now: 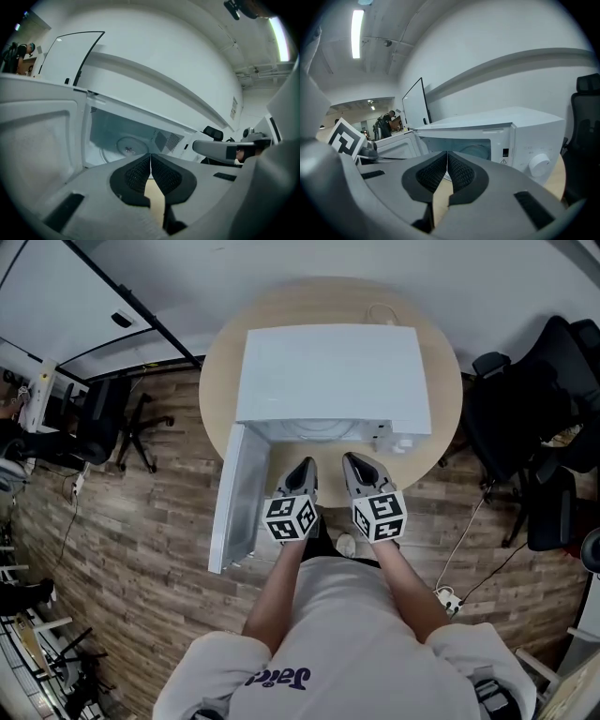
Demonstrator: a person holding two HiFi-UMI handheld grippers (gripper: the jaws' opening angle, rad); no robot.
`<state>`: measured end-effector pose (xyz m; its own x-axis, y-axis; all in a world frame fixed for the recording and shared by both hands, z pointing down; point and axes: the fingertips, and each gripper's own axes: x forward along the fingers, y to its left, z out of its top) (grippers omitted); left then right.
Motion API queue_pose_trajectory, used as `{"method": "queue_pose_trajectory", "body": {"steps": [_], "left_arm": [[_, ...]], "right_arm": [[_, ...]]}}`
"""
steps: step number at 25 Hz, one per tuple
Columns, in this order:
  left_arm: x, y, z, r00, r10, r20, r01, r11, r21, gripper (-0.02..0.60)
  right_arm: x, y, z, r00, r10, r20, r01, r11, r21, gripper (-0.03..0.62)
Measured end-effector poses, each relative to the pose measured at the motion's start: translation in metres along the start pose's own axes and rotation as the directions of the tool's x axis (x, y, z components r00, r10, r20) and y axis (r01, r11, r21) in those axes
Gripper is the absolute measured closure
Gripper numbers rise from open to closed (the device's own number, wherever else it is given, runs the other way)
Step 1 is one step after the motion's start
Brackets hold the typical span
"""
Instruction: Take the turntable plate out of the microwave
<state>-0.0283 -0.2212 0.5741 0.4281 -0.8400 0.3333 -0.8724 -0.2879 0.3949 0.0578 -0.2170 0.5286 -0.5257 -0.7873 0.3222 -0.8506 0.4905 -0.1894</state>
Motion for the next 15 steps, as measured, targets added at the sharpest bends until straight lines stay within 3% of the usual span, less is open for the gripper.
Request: {"method": "queue_pose_trajectory", "body": {"steps": [10,12,15], "left_arm": [[0.042,0.036,-0.038,0.992,-0.027,-0.124,0.006,0.986,-0.164,0.565],[0.051,0.04,-0.049,0.988,-0.042,-0.149,0.008,0.975,-0.224,0.565],[0.061,0.048,-0.059,0.986,-0.07,-0.154,0.013,0.938,-0.346,0.561]], "right_arm": [[0.033,-0.007,-0.013,0.998,-0.014,-0.062,0.016,0.999,0.032,0.577],[0.038,-0.01,-0.015,0.997,-0.018,-0.069,0.021,0.999,0.042,0.577],[0.045,-0.014,-0.02,0.996,-0.026,-0.082,0.032,0.997,0.067,0.577]]}}
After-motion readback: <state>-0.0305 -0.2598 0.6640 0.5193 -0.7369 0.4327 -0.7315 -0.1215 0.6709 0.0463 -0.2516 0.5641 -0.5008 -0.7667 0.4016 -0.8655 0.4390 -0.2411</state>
